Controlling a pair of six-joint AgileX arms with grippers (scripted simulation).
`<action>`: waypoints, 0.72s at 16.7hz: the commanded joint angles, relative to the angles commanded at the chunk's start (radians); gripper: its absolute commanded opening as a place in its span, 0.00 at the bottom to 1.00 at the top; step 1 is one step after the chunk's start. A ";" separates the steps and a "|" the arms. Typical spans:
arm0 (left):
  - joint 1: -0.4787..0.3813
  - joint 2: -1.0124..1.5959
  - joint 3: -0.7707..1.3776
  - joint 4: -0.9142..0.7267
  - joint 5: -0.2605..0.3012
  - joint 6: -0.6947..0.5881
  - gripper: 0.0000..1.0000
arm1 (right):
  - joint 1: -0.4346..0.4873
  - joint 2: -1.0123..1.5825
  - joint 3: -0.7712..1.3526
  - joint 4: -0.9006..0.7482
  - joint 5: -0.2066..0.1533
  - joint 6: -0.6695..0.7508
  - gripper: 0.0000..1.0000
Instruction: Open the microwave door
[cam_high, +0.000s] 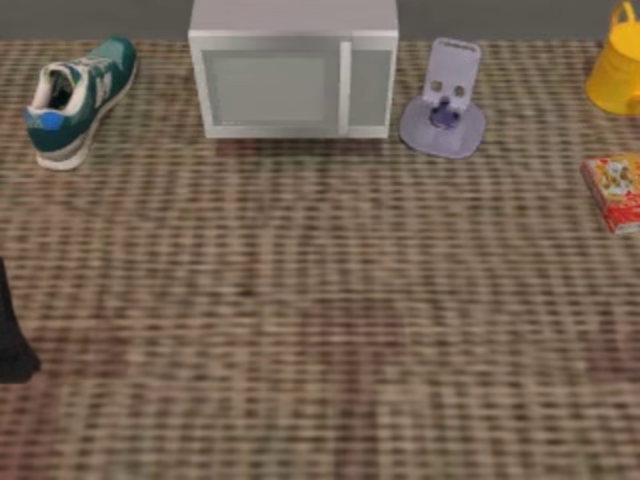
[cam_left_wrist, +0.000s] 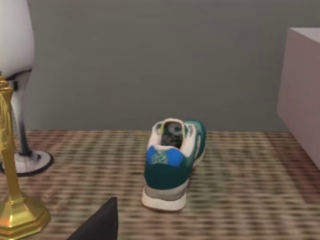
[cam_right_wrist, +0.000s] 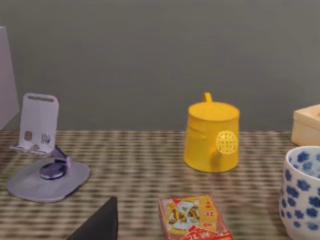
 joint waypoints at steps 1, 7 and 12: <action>0.000 0.000 0.000 0.000 0.000 0.000 1.00 | 0.000 0.000 0.000 0.000 0.000 0.000 1.00; -0.063 0.157 0.154 -0.068 -0.037 -0.049 1.00 | 0.000 0.000 0.000 0.000 0.000 0.000 1.00; -0.198 0.566 0.524 -0.212 -0.121 -0.160 1.00 | 0.000 0.000 0.000 0.000 0.000 0.000 1.00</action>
